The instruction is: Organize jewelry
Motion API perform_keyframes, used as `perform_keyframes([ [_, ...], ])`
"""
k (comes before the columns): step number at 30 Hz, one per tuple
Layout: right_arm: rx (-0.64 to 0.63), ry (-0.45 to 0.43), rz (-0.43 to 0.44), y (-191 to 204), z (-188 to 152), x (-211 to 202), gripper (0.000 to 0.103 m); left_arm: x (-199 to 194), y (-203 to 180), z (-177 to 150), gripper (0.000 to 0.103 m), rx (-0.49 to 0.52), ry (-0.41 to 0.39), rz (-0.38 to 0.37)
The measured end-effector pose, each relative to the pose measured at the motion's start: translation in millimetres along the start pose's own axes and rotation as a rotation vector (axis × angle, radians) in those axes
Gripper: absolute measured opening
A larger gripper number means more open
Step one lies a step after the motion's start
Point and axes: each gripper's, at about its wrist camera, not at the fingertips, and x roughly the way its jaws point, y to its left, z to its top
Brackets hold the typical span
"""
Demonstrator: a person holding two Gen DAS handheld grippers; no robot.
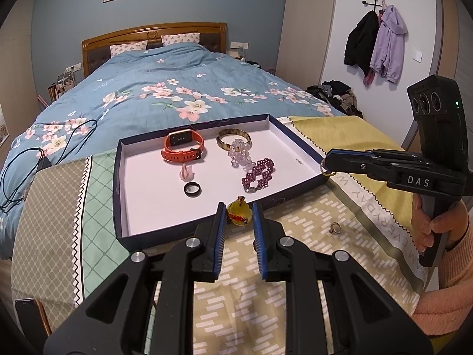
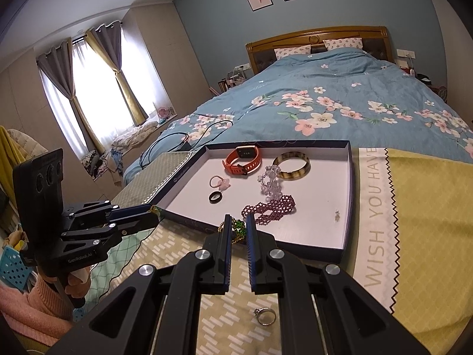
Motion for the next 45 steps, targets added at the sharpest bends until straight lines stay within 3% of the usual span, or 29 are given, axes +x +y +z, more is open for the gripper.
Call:
perform_keyframes([
  [45,0.007,0.007,-0.007,-6.8,18.6,20.9,0.008,22.9,16.1,16.4,0.018,-0.025,0.007,0.044],
])
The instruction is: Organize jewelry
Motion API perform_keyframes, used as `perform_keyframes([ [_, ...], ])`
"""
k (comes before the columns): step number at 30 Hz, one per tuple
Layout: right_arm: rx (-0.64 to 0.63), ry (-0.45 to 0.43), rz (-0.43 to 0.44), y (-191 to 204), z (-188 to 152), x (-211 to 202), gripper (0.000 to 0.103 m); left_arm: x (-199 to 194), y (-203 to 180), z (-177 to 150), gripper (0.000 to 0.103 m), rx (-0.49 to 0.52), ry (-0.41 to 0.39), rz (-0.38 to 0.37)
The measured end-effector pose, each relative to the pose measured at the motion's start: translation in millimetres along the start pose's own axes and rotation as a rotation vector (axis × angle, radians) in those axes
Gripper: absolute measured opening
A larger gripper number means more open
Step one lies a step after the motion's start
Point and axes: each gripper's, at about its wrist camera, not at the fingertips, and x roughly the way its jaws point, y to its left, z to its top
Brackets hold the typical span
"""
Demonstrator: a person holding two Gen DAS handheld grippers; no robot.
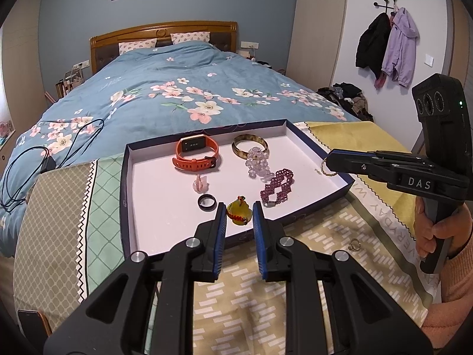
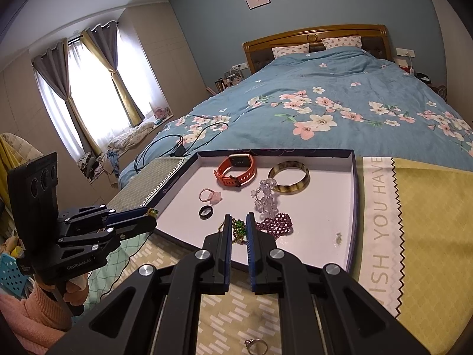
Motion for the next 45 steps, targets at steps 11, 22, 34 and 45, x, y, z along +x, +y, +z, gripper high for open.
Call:
perform_keyframes([
  [11,-0.008,0.007,0.002,2.9,3.2,9.7,0.008,10.1,4.9,1.2,0.018,-0.011,0.013,0.01],
  [22,0.002,0.018,0.002,1.2,5.5,19.3,0.008,15.4,8.3,3.4,0.018,-0.015,0.02,0.017],
  [34,0.015,0.024,0.003,-3.8,5.4,24.1,0.008,20.8,10.1,4.8,0.018,-0.016,0.026,0.025],
  [45,0.016,0.032,-0.001,-4.2,6.0,28.0,0.008,24.1,10.3,6.1,0.018,-0.017,0.032,0.025],
])
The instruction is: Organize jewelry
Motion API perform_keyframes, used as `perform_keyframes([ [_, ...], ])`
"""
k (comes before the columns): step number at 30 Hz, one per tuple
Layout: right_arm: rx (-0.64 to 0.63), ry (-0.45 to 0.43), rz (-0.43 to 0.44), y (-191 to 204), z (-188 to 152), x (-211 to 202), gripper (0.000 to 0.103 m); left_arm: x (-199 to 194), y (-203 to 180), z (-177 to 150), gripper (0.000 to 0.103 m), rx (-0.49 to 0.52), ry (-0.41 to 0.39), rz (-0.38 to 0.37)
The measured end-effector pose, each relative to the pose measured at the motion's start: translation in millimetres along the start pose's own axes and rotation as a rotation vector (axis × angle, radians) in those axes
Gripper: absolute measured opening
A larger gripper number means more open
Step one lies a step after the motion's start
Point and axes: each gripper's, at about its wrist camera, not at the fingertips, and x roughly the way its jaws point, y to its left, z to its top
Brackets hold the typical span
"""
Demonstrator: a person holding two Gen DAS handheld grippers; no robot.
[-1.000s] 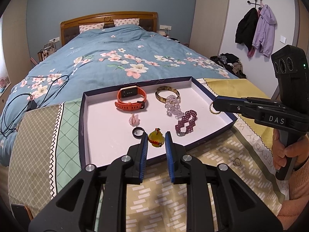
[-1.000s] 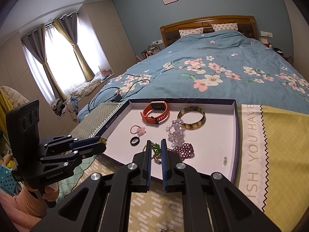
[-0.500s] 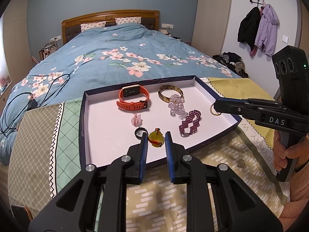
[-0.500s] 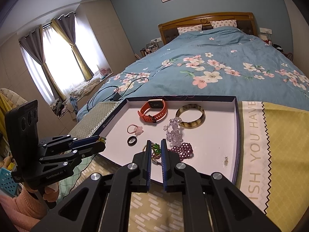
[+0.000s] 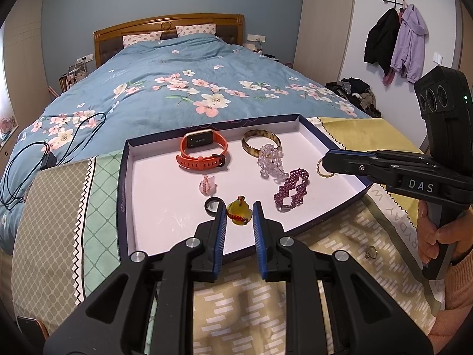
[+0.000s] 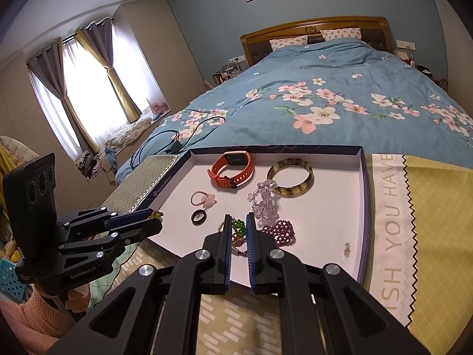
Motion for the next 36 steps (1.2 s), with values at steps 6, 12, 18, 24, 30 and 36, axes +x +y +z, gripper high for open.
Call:
perform_keyframes([
  [6,0.0,0.002,-0.001,-0.1,0.1,1.7,0.008,0.8,-0.4,0.6,0.018,0.001,-0.001,0.002],
  [12,0.001,0.01,-0.007,-1.0,2.8,6.7,0.008,3.9,0.0,1.8,0.018,0.001,0.001,0.007],
  [18,0.006,0.016,-0.013,-2.6,4.5,9.6,0.008,5.6,1.2,3.2,0.018,0.0,0.006,0.006],
  [24,0.013,0.027,-0.015,-4.9,5.0,14.9,0.008,9.3,2.7,4.5,0.018,0.002,0.012,0.007],
  [30,0.019,0.039,-0.026,-6.7,5.5,21.0,0.008,15.1,2.7,5.4,0.018,0.0,0.024,0.01],
  [36,0.021,0.053,-0.033,-7.5,4.6,26.7,0.008,18.9,3.6,6.1,0.018,-0.005,0.03,0.015],
])
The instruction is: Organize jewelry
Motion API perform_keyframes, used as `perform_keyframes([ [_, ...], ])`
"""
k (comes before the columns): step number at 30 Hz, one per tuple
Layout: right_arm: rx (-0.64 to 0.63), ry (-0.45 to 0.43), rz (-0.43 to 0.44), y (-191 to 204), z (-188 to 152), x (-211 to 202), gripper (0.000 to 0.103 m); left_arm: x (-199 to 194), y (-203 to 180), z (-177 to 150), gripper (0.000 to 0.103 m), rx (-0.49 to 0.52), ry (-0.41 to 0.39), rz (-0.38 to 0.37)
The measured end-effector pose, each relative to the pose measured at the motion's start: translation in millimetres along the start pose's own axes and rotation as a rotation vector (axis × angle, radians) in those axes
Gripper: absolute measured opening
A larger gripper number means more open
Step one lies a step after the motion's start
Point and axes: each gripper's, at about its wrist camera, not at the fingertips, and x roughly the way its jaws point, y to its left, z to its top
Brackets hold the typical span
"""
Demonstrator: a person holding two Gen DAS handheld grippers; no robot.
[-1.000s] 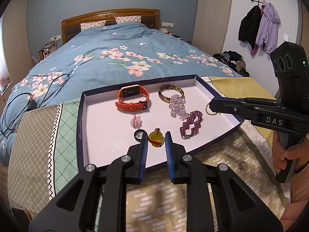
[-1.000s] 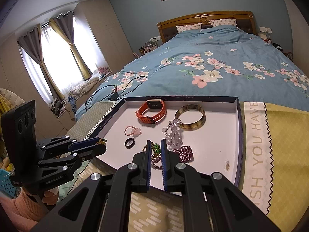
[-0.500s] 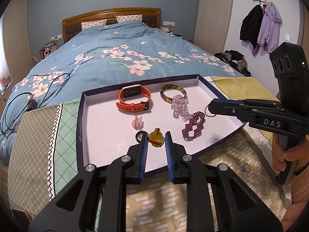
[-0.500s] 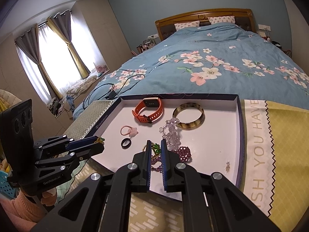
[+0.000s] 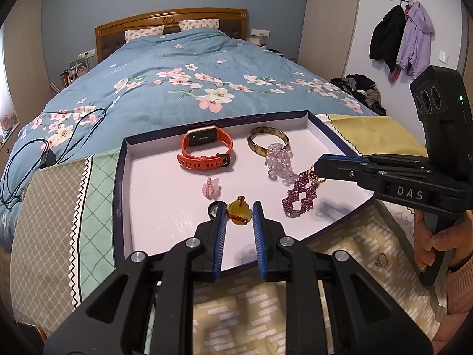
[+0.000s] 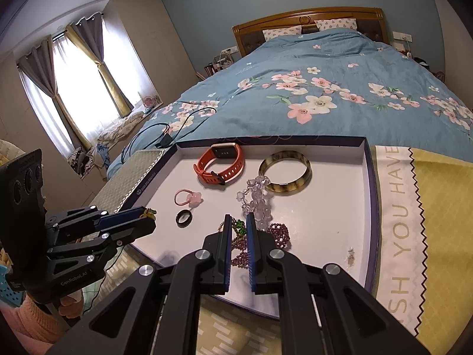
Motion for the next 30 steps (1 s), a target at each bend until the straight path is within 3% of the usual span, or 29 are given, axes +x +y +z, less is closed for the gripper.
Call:
perform_keyframes([
  [30,-0.001,0.052,-0.058,-0.1,-0.3,25.7,0.01,37.7,5.4,-0.5,0.019,-0.035,0.075,0.03],
])
